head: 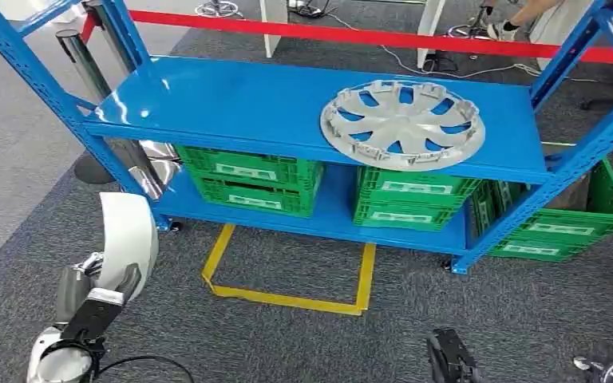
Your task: Take the parts from the cabinet and place them on the table.
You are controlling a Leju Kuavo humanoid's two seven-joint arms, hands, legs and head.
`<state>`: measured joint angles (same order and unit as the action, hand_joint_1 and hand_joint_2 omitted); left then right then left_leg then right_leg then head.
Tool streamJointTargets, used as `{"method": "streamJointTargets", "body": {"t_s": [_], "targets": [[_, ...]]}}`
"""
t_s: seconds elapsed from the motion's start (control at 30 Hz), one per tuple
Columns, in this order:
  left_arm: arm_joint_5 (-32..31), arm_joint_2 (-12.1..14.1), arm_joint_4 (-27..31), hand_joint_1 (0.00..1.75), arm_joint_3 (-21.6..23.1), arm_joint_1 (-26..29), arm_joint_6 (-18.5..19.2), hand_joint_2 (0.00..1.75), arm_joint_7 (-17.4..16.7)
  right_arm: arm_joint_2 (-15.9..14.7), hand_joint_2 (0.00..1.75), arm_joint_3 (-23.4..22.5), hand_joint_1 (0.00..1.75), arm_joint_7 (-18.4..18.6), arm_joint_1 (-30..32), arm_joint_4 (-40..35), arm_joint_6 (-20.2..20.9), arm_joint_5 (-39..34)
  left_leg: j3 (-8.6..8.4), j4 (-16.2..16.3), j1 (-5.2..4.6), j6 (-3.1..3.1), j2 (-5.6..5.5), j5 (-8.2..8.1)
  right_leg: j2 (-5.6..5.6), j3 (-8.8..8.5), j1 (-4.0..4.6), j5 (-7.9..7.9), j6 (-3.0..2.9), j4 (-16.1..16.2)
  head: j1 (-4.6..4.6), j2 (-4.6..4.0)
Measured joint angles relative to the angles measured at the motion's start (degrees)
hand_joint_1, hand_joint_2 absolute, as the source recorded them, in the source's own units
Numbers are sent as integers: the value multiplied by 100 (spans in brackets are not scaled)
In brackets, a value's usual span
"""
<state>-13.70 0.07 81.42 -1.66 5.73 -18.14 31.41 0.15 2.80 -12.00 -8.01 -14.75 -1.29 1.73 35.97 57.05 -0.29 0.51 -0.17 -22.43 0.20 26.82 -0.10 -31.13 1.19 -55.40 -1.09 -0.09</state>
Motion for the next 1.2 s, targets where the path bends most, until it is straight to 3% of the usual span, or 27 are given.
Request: {"method": "streamJointTargets", "body": {"t_s": [0.03, 0.07, 0.13, 0.2, 0.23, 0.27, 0.33, 0.37, 0.4, 0.43, 0.5, 0.53, 0.57, 0.6, 0.67, 0.7, 0.73, 0.8, 0.83, 0.87, 0.93, 1.03, 1.07, 1.1, 1.13, 1.17, 1.2], "targets": [[-15, 0, 9, 175, -31, 37, 2, 175, -11, 18, 0, -4, 0, 0, 22, 0, 4, 0, 22, -15, -18, -38, -15, 23, -16, 43, -29, 92, -50, 39, 7, 0], [-28, -9, 11, 175, -66, 75, 4, 175, -13, 39, 0, -9, 0, -4, 13, 0, 9, -2, 69, 49, -1, -78, -14, -142, -48, 66, -56, 144, -106, 72, 11, 0], [-94, -33, 26, 175, -157, 180, 35, 175, -11, 39, 0, -41, 0, -33, 17, 0, 7, -18, 242, 734, 35, -133, -7, -811, -51, 191, -53, 229, -194, 43, -15, 0], [-199, -68, 83, 175, -291, 363, 112, 175, 59, 59, 0, -68, 0, -63, 38, 0, 7, -15, 424, 1639, 57, -170, -7, -1282, -52, 343, -48, 313, -189, -10, -15, 0], [-260, -87, 120, 175, -354, 450, 147, 175, 114, 66, 0, -87, 0, -79, 54, 2, 7, -15, 408, 1822, 69, -182, -7, -1255, -55, 423, -49, 345, -184, -53, -15, 0], [-319, -103, 177, 175, -420, 531, 184, 175, 180, 81, 0, -96, 0, -90, 70, 2, 7, -9, 288, 1776, 86, -194, -7, -1087, -63, 518, -51, 377, -174, -98, -15, 0], [-440, -136, 361, 175, -558, 648, 227, 175, 330, 103, 0, -98, 0, -98, 80, 2, 7, 37, -225, 1078, 123, -207, -3, -685, -71, 696, -57, 424, -139, -203, -13, 0], [-457, -155, 464, 175, -625, 681, 234, 175, 394, 109, 0, -98, 0, -103, 77, 2, 7, 50, -541, 617, 139, -211, -2, -643, -73, 750, -57, 442, -114, -251, -18, 0], [-472, -190, 584, 175, -697, 693, 238, 175, 475, 109, 0, -100, 0, -103, 71, 2, 7, 63, -764, 236, 115, -212, -8, -797, -74, 814, -20, 464, -78, -297, -20, 0], [-422, -227, 742, 175, -776, 707, 236, 175, 557, 111, 0, -100, 0, -105, 62, 2, 7, 94, -808, 89, 103, -136, -23, -849, -79, 844, -21, 514, -44, -308, 0, 0], [-211, -301, 1043, 175, -912, 734, 232, 175, 722, 111, 0, -100, 0, -101, 50, 2, 7, 125, -704, 97, 78, -104, -23, -819, -81, 929, -34, 635, 27, -302, -7, 0], [-62, -334, 1208, 175, -970, 735, 232, 175, 758, 111, 0, -100, 0, -94, 66, 4, 9, 140, -634, 88, 90, -42, -17, -752, -78, 983, -35, 672, 72, -303, 0, 0], [9, -361, 1349, 175, -1010, 716, 232, 175, 761, 111, 0, -103, 0, -90, 73, 4, 9, 146, -579, 81, 105, 25, 7, -689, -61, 1024, -61, 505, 96, -363, -9, 0], [50, -387, 1475, 175, -1044, 716, 232, 175, 758, 111, 0, -103, 0, -87, 93, 5, 9, 151, -515, 83, 101, 77, 7, -634, -55, 1113, -56, 197, 113, -541, 19, 0], [61, -398, 1668, 175, -1108, 706, 236, 175, 754, 118, 0, -103, 0, -87, 98, 7, 20, 157, -367, 85, 76, 126, 11, -507, -44, 1303, -56, -498, 114, -1363, 26, 0], [70, -420, 1723, 175, -1126, 702, 236, 175, 754, 122, 0, -103, 0, -87, 90, 4, 22, 155, -278, 91, 57, 136, 12, -438, -43, 1360, -55, -678, 108, -1776, 22, 0], [74, -430, 1764, 175, -1136, 705, 236, 175, 756, 122, 0, -103, 0, -87, 87, 4, 22, 155, -193, 95, 38, 144, 11, -373, -42, 1346, -54, -668, 100, -2018, 24, 0], [74, -459, 1821, 175, -1165, 712, 234, 175, 758, 122, 0, -103, 0, -85, 86, 4, 22, 155, -19, 113, 11, 140, 9, -245, -37, 1047, -35, -242, 48, -1900, 26, 0], [81, -468, 1854, 175, -1171, 715, 234, 175, 765, 122, 0, -103, 0, -85, 79, 4, 22, 157, 55, 117, 2, 133, 5, -189, -35, 764, -19, -20, 8, -1581, 22, 0], [145, -472, 1888, 175, -1180, 717, 232, 175, 783, 122, 0, -103, 0, -85, 63, 4, 22, 157, 124, 120, -6, 117, 2, -119, -27, 355, 7, 63, -45, -1047, 24, 0], [373, -474, 1989, 175, -1193, 713, 232, 175, 824, 120, 0, -103, 0, -90, 7, 2, 22, 183, 188, 135, -28, 67, 10, -14, -18, -355, 48, -250, -98, 7, 18, 0], [743, -468, 2188, 175, -1237, 667, 249, 175, 826, 125, 0, -105, 0, -76, 14, 2, 26, 225, 225, 53, 0, -24, 16, 222, -28, -216, 80, -188, -126, 70, 24, 0], [817, -459, 2242, 175, -1257, 667, 256, 175, 826, 166, 0, -105, 0, -68, 20, 7, 33, 238, 269, 86, 9, -59, -18, 153, -67, -165, 18, -97, -169, 107, 35, 0], [867, -446, 2275, 175, -1283, 670, 262, 175, 826, 157, 0, -105, 0, -50, 18, 9, 33, 247, 308, 195, 3, -100, -14, -147, -76, -80, 28, -25, -221, 99, 16, 0], [924, -422, 2310, 175, -1320, 660, 273, 175, 826, 157, 0, -107, 0, -46, 14, 9, 31, 254, 359, 505, 22, -120, -11, -578, -90, -4, 32, 45, -266, 93, 11, 0], [970, -409, 2345, 175, -1348, 648, 286, 175, 826, 160, 0, -109, 0, -46, 12, 9, 35, 260, 406, 939, 35, -143, -10, -960, -91, 63, 36, 116, -267, 85, 2, 0], [1010, -407, 2372, 175, -1368, 636, 291, 175, 826, 160, 0, -109, 0, -42, 12, 9, 44, 260, 446, 1389, 46, -165, -9, -1214, -96, 113, 40, 188, -265, 68, 4, 0]]}}
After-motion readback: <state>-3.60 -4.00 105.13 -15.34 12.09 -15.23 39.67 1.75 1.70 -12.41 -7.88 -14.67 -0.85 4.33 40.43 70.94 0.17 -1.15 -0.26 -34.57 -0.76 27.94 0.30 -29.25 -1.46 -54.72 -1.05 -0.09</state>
